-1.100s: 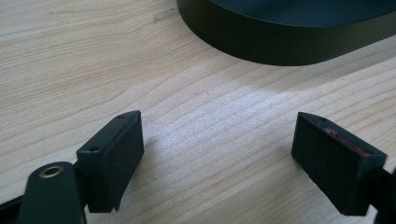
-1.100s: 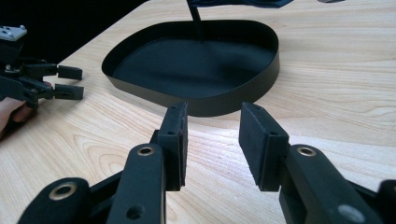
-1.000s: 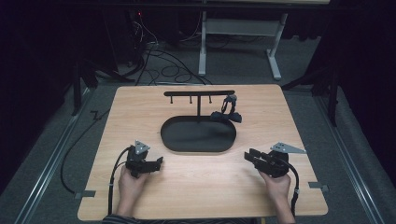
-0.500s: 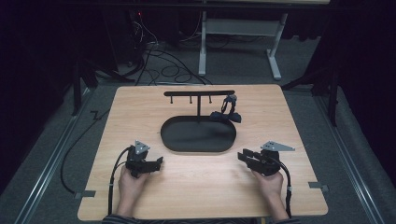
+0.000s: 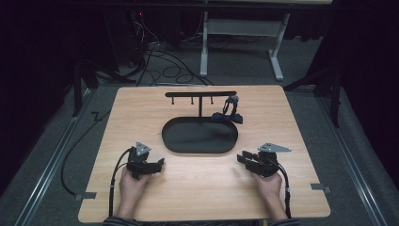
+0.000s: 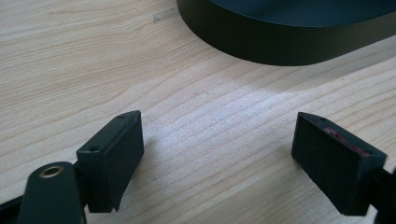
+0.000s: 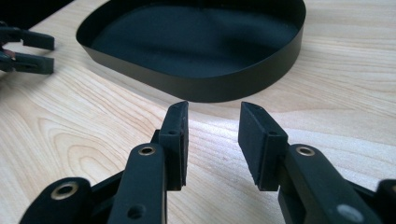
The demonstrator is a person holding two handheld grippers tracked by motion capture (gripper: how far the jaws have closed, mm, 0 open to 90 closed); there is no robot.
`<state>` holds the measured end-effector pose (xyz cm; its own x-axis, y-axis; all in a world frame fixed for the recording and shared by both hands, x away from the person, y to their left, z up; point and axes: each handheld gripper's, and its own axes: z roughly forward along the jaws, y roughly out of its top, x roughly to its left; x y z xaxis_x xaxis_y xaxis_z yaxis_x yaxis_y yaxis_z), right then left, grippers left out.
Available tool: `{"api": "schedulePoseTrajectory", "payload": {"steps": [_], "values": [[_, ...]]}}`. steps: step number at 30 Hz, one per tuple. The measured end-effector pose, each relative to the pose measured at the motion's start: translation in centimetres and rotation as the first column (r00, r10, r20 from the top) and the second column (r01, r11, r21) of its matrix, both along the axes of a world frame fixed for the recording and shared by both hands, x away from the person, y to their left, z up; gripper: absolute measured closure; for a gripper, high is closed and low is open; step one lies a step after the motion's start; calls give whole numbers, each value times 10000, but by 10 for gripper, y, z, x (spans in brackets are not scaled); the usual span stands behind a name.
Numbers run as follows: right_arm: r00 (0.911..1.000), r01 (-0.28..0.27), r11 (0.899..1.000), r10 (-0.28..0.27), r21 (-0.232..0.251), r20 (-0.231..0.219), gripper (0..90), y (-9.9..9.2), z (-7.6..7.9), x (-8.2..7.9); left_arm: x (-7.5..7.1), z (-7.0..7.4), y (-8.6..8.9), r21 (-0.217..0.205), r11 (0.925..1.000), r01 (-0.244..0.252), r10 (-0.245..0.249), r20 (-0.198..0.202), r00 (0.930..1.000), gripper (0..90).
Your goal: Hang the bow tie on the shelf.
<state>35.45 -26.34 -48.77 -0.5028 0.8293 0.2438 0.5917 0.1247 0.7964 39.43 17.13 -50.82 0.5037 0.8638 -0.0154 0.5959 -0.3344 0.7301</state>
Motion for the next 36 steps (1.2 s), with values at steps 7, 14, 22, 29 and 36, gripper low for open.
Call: {"api": "schedulePoseTrajectory", "payload": {"steps": [7,14,22,29,36], "values": [[10000,63,9986,-67,-527,-68,648,5,-5,2,0,0,0,-11,10000,5,-5,4,10000,172],[9999,97,9968,-101,-800,-48,649,8,-9,4,0,0,0,-12,10000,3,-3,5,10000,172],[9998,198,9931,-202,-1152,-17,650,10,-11,7,0,0,0,-10,10000,4,-4,6,10000,172],[9996,277,9884,-271,-1496,60,651,13,-12,7,0,0,0,0,10000,6,-6,-12,10000,172],[9995,299,9804,-281,-1946,122,645,17,-13,7,0,0,0,1,10000,5,-5,-10,10000,172]]}}
